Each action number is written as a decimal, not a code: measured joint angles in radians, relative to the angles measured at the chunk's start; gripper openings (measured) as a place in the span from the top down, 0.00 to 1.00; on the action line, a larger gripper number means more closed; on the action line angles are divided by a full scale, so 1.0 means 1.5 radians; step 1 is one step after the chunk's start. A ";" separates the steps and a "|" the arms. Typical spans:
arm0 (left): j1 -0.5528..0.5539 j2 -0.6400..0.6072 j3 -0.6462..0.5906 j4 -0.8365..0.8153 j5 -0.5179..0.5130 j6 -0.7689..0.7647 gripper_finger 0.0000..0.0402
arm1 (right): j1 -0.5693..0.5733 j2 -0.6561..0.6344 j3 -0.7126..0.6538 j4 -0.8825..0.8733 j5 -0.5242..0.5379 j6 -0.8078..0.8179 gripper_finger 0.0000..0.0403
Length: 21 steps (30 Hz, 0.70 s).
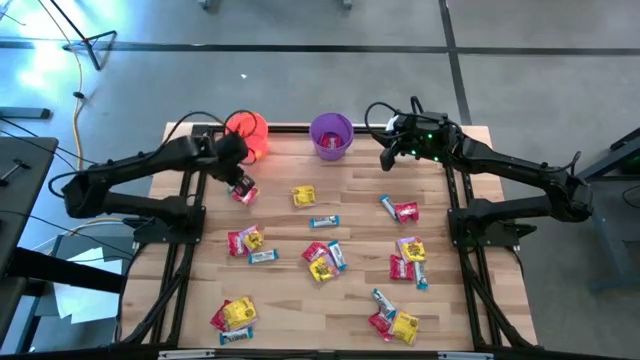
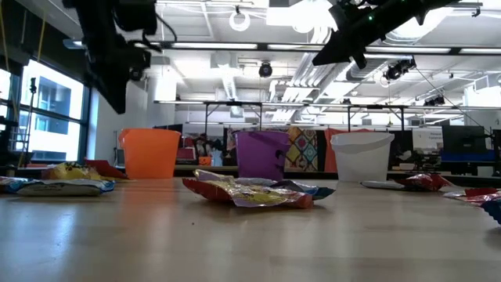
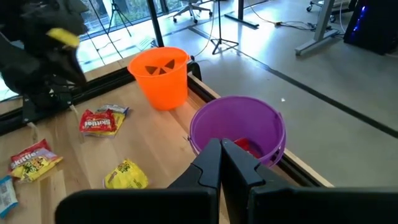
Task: Sort candy
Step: Put the white chocolate bar into the orange bucket
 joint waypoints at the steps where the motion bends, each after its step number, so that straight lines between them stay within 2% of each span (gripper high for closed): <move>1: 0.021 0.016 0.000 0.001 0.015 0.019 0.96 | 0.000 0.000 0.000 0.000 0.000 -0.005 1.00; 7: 0.078 0.107 0.000 -0.001 0.030 0.101 0.85 | 0.000 0.000 0.000 0.000 0.000 -0.008 1.00; 16: 0.090 0.190 0.000 -0.002 -0.005 0.116 0.59 | 0.000 0.001 0.000 0.000 0.000 0.000 1.00; 21: 0.108 0.223 -0.001 -0.002 -0.009 0.116 0.54 | 0.000 0.001 0.000 0.000 0.001 0.004 1.00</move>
